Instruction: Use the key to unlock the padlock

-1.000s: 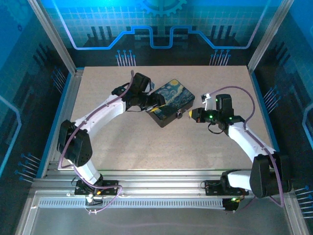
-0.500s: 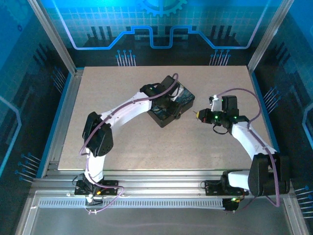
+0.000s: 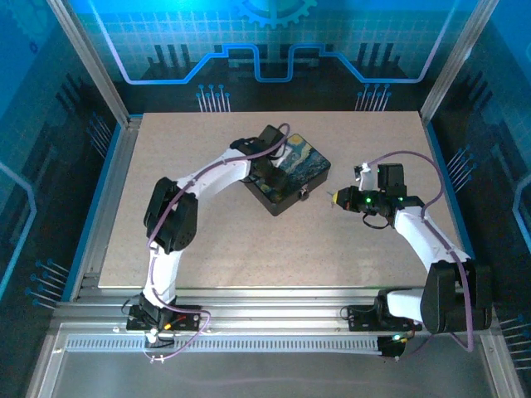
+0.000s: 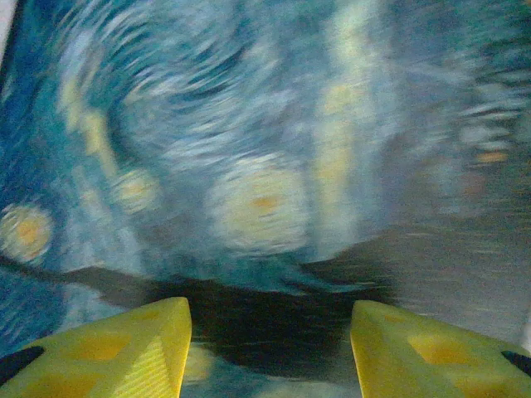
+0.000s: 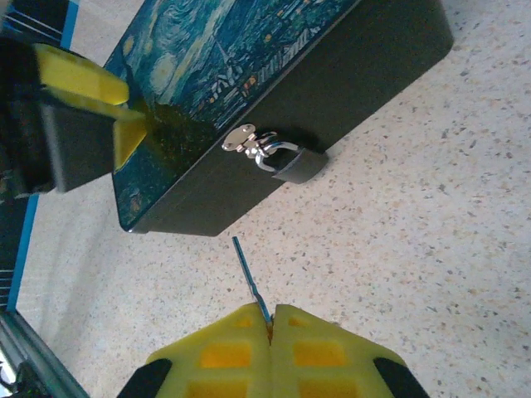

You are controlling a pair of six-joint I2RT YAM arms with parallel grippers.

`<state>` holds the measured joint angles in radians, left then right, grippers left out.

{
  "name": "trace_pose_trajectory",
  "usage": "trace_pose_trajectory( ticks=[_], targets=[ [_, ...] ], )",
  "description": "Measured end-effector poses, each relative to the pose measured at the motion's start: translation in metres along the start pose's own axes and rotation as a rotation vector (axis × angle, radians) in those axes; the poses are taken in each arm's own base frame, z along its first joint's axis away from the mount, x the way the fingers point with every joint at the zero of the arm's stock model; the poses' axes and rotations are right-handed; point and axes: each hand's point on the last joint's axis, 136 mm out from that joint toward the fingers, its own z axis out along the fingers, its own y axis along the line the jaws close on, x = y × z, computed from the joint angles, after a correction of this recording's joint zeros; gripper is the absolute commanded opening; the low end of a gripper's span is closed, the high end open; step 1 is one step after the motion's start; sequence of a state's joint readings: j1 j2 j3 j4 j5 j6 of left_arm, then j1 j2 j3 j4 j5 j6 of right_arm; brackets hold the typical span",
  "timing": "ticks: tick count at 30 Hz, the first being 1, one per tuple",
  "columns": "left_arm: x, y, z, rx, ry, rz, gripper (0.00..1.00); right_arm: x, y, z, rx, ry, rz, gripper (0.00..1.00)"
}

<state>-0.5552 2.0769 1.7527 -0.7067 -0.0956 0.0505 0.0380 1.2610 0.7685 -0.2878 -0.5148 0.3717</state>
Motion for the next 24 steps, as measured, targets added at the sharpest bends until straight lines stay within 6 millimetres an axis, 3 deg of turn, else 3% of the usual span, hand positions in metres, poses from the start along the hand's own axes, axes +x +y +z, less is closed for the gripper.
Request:
trace_pose_trajectory(
  ticks=[4, 13, 24],
  targets=[
    [-0.002, 0.013, 0.002, 0.018, -0.038, -0.055, 0.54, -0.002, 0.005, -0.001, -0.022, -0.001, -0.012, 0.00],
    [0.004, 0.021, 0.000, 0.026, -0.099, -0.113, 0.51, -0.006, 0.013, 0.000, -0.046, 0.005, -0.025, 0.00],
    [0.050, 0.068, -0.021, -0.083, -0.065, -0.267, 0.51, -0.004, 0.016, 0.006, -0.055, 0.020, -0.032, 0.00]
  ],
)
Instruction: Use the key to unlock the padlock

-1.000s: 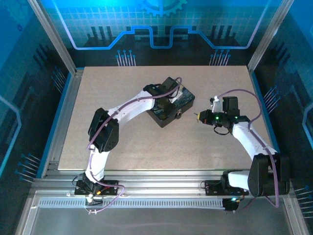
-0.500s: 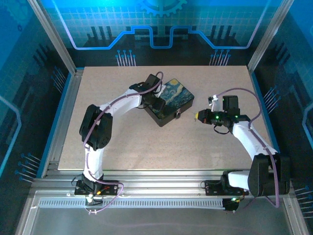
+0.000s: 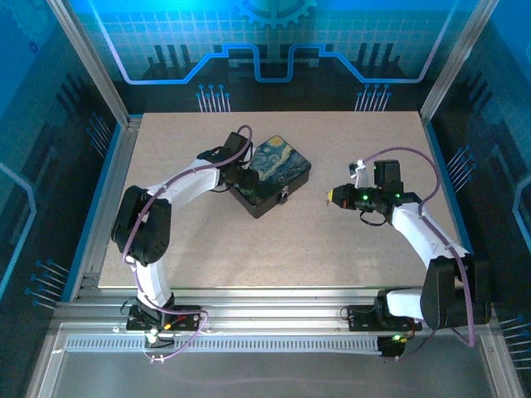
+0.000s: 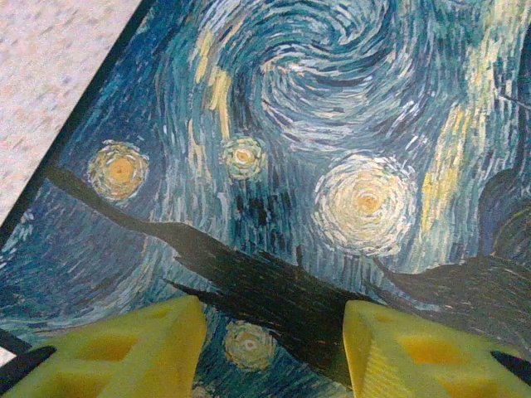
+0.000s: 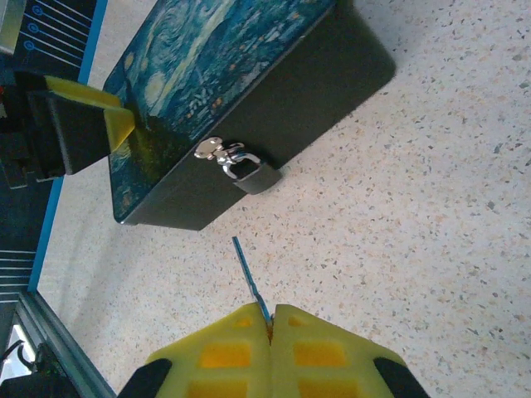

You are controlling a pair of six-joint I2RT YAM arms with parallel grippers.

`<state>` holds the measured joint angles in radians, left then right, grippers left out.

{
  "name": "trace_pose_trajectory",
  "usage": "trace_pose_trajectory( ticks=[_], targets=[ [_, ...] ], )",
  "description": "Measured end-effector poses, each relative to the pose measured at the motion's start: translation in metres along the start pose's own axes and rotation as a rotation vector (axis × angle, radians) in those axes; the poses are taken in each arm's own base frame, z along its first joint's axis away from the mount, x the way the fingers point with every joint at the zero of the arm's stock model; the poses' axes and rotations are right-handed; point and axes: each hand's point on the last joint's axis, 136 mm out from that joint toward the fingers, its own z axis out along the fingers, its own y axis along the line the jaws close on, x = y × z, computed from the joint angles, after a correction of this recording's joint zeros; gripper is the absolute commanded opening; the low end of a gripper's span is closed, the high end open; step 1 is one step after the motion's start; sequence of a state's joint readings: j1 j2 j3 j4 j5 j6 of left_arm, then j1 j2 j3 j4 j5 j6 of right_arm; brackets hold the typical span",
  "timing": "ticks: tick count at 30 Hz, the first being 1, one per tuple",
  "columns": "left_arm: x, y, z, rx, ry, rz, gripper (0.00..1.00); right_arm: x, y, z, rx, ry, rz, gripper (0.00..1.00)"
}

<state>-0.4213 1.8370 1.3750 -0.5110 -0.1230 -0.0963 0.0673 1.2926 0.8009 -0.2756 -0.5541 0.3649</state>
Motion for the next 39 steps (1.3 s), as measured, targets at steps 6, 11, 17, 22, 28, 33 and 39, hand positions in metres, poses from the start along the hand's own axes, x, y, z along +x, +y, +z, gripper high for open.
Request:
trace_pose_trajectory(
  ticks=[6, 11, 17, 22, 28, 33, 39],
  targets=[
    [0.019, 0.012, -0.012, -0.037, 0.035, -0.084, 0.49, 0.000, 0.001, 0.002, -0.004, 0.001, -0.005, 0.00],
    [0.039, 0.013, -0.027, -0.077, 0.114, -0.079, 0.50, 0.000, 0.001, 0.002, -0.004, 0.002, -0.005, 0.00],
    [0.008, -0.036, -0.063, -0.080, 0.105, 0.113, 0.51, 0.000, 0.000, 0.001, -0.004, -0.001, -0.001, 0.00],
    [-0.024, -0.108, -0.077, -0.006, 0.012, 0.413, 0.53, -0.003, -0.010, -0.004, 0.012, -0.019, 0.025, 0.00],
    [-0.017, -0.134, -0.051, 0.010, 0.032, 0.848, 0.53, -0.009, -0.032, -0.017, 0.058, -0.051, 0.086, 0.00],
    [-0.020, -0.142, -0.044, 0.033, -0.011, 1.234, 0.56, -0.014, -0.044, -0.025, 0.080, -0.076, 0.131, 0.00],
    [-0.027, -0.154, -0.020, 0.060, 0.025, 1.495, 0.57, -0.012, -0.047, -0.026, 0.091, -0.065, 0.156, 0.00]
  ],
)
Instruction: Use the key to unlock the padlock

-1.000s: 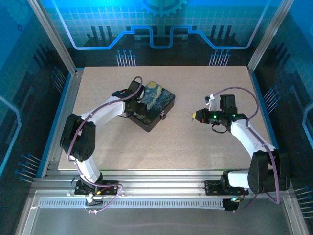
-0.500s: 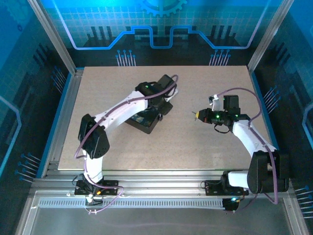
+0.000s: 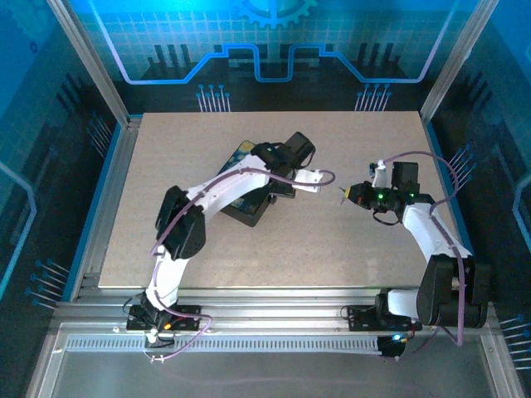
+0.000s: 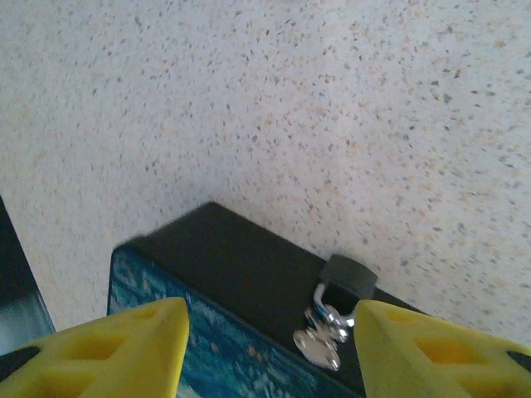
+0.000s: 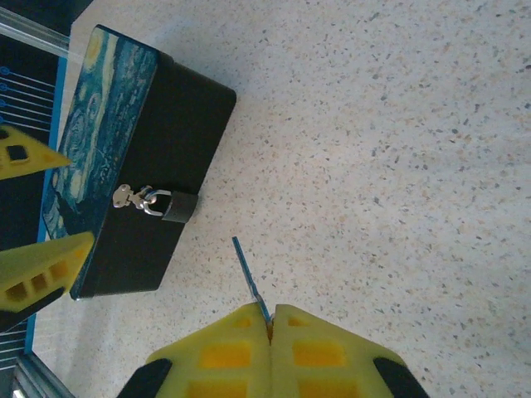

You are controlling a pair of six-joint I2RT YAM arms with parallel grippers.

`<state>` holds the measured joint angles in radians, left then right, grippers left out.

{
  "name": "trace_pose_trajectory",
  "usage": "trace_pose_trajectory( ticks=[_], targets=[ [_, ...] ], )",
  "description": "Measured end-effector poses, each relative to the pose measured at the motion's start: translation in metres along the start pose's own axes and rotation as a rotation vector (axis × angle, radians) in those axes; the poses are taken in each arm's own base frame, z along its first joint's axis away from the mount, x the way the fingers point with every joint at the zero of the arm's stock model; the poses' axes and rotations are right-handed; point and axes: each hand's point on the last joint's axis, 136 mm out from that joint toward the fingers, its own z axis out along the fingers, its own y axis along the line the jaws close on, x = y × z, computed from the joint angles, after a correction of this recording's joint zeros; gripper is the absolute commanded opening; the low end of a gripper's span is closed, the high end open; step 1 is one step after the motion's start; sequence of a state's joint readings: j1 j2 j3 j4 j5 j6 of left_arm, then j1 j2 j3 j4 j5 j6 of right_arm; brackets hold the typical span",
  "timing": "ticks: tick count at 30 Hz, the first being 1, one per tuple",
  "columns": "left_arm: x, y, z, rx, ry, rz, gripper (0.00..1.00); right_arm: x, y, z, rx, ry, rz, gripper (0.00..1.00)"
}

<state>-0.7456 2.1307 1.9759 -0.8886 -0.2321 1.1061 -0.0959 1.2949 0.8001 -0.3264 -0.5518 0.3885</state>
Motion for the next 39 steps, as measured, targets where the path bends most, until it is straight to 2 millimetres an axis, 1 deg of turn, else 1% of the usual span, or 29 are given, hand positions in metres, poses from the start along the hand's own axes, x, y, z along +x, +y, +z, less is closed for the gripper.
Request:
trace_pose_trajectory(
  ticks=[2, 5, 9, 12, 16, 25, 31, 35, 39],
  targets=[
    [-0.002, -0.004, 0.013, 0.039, 0.014, 0.043, 0.57, -0.001, -0.004, -0.002, 0.014, 0.002, 0.016, 0.01],
    [0.001, -0.016, 0.033, 0.108, 0.058, 0.106, 0.57, -0.007, -0.017, -0.009, 0.049, -0.018, 0.055, 0.01],
    [0.011, -0.041, 0.059, 0.186, 0.152, 0.194, 0.58, -0.015, -0.036, -0.020, 0.081, -0.056, 0.120, 0.01],
    [0.016, -0.054, 0.071, 0.219, 0.212, 0.242, 0.59, -0.018, -0.043, -0.023, 0.091, -0.071, 0.157, 0.01],
    [0.021, -0.058, 0.072, 0.217, 0.271, 0.283, 0.59, -0.017, -0.045, -0.021, 0.080, -0.061, 0.188, 0.01],
    [0.037, -0.046, 0.071, 0.173, 0.358, 0.303, 0.60, -0.024, -0.041, -0.016, 0.039, -0.062, 0.200, 0.02],
    [0.049, -0.047, 0.082, 0.188, 0.399, 0.314, 0.60, -0.028, -0.039, -0.014, 0.019, -0.064, 0.200, 0.02],
    [0.056, -0.045, 0.085, 0.189, 0.417, 0.310, 0.57, -0.029, -0.038, -0.009, 0.012, -0.058, 0.199, 0.02],
    [0.061, -0.042, 0.085, 0.186, 0.429, 0.302, 0.53, -0.030, -0.033, -0.002, 0.003, -0.043, 0.185, 0.02]
  ],
)
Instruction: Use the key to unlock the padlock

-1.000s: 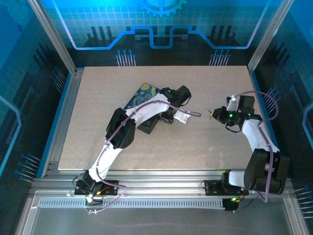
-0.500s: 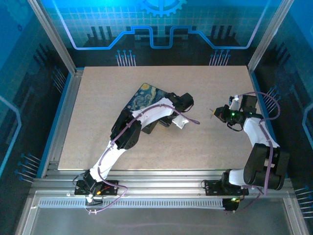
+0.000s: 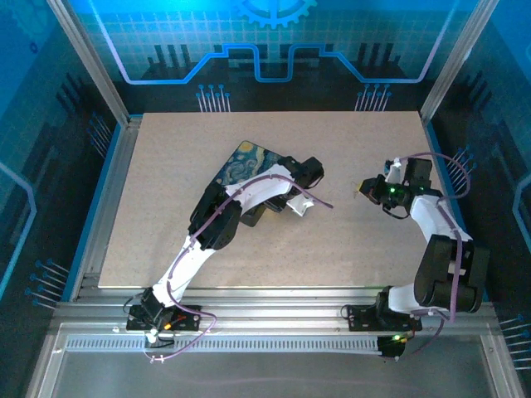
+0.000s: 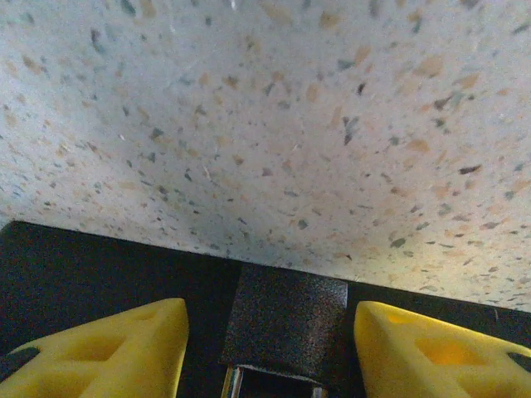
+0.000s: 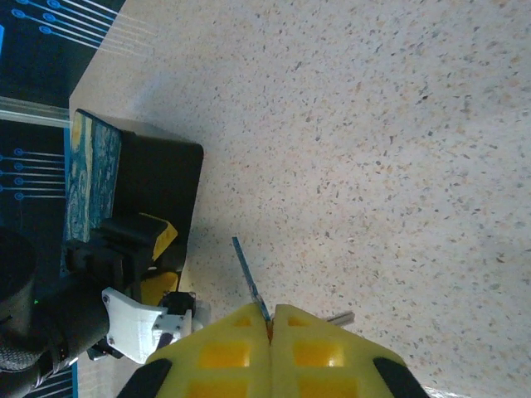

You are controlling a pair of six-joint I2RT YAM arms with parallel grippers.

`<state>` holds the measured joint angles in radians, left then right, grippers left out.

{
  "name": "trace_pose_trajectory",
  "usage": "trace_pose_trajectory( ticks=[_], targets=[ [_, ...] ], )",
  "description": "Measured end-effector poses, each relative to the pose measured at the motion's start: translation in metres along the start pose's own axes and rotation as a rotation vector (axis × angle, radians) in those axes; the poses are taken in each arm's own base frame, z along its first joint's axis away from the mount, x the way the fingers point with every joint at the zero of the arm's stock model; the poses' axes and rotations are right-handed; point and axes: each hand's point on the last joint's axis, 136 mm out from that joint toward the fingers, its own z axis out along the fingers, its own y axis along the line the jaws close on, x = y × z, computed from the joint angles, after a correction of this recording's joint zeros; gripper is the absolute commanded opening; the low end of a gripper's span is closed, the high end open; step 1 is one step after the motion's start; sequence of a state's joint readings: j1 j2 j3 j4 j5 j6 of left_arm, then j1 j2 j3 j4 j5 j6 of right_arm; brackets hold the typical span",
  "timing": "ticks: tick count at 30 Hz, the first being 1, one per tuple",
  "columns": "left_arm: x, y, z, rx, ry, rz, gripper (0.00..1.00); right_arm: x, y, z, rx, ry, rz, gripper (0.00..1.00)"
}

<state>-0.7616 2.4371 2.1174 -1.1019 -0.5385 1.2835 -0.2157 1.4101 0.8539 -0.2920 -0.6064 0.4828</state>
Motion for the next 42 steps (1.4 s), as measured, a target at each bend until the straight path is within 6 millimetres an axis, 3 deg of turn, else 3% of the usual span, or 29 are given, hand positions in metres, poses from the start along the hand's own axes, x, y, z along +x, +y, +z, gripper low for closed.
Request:
trace_pose_trajectory(
  ticks=[5, 13, 22, 30, 34, 42],
  targets=[
    [0.001, -0.001, 0.004, 0.008, 0.004, -0.002, 0.49, -0.006, 0.013, 0.006, -0.021, -0.002, -0.039, 0.02],
    [-0.002, -0.009, 0.015, 0.043, 0.018, -0.011, 0.34, -0.008, 0.015, 0.005, -0.024, -0.005, -0.046, 0.02],
    [-0.003, -0.010, 0.002, 0.073, -0.021, -0.052, 0.21, -0.005, 0.014, 0.005, -0.018, 0.007, -0.046, 0.02],
    [-0.010, -0.008, -0.014, 0.081, -0.083, -0.090, 0.16, -0.003, 0.013, 0.005, -0.016, 0.013, -0.042, 0.02],
    [-0.015, -0.006, -0.035, 0.077, -0.162, -0.117, 0.16, -0.003, 0.015, 0.003, -0.016, 0.013, -0.045, 0.02],
    [-0.016, 0.008, -0.121, 0.019, -0.438, -0.207, 0.15, -0.001, 0.031, -0.006, -0.021, 0.022, -0.080, 0.02]
  ],
)
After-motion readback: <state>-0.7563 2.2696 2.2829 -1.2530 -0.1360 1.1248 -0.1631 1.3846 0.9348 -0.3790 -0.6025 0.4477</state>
